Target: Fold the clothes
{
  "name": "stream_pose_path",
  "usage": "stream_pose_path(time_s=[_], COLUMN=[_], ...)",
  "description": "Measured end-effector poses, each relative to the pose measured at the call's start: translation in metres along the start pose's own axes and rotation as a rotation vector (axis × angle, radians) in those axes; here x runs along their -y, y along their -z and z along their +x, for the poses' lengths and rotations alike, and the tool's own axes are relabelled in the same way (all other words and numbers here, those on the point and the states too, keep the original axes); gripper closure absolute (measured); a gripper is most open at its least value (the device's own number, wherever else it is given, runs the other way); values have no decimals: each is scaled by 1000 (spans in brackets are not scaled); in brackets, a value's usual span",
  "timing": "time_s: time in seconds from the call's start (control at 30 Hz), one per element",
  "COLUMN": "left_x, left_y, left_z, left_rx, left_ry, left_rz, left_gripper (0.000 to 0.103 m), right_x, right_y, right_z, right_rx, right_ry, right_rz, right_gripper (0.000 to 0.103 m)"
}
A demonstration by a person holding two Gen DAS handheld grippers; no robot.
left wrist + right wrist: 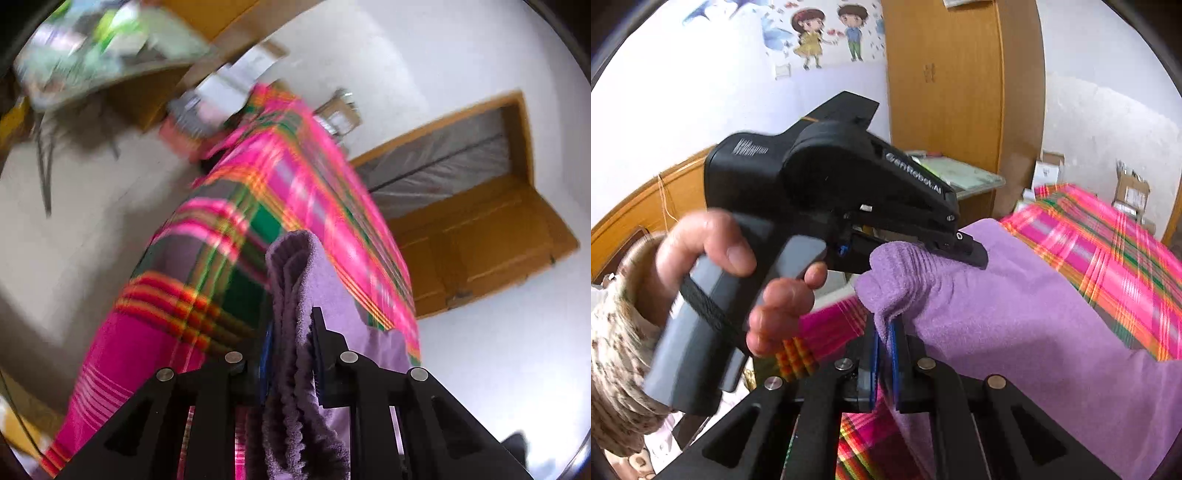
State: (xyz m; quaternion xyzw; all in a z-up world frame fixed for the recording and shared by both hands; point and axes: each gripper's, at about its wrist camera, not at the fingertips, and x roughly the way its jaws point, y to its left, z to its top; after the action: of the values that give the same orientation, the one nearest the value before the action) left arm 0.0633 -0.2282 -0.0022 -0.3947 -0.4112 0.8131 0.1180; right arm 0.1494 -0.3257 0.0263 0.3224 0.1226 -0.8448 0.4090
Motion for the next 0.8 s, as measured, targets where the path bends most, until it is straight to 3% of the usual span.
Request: stream_pose_path(time_s=[0.23,0.37,0.43,0.5,0.63,0.73,0.8], left_x=[-18,-23,-24,-25,-24,-18,-10], left_y=[4,4,2,1,1,1,0], left_z=[13,13,9,5,1,1,-1], left_rx=[-30,-20,1,13,24,24,33], left_ry=[-50,-88,-99,-101,-112,-137,-157], left_rz=[-62,-59,-56,-52,-39,-13,12], left_gripper=[84,85,87,90,91,91,91], right_x=[3,34,66,99,165,210,227], right_y=[6,8,6,3,10,18,24], right_z=[-1,-22,-39,-54,-96,-109,-111], right_rx=[-34,-80,-58,-35,-8,-54,-88], right_ry=[-5,-93,-89,-26,244,305,332], right_rz=[5,68,114,154,237,326,361], right_gripper=[94,92,89,85,82,69,69])
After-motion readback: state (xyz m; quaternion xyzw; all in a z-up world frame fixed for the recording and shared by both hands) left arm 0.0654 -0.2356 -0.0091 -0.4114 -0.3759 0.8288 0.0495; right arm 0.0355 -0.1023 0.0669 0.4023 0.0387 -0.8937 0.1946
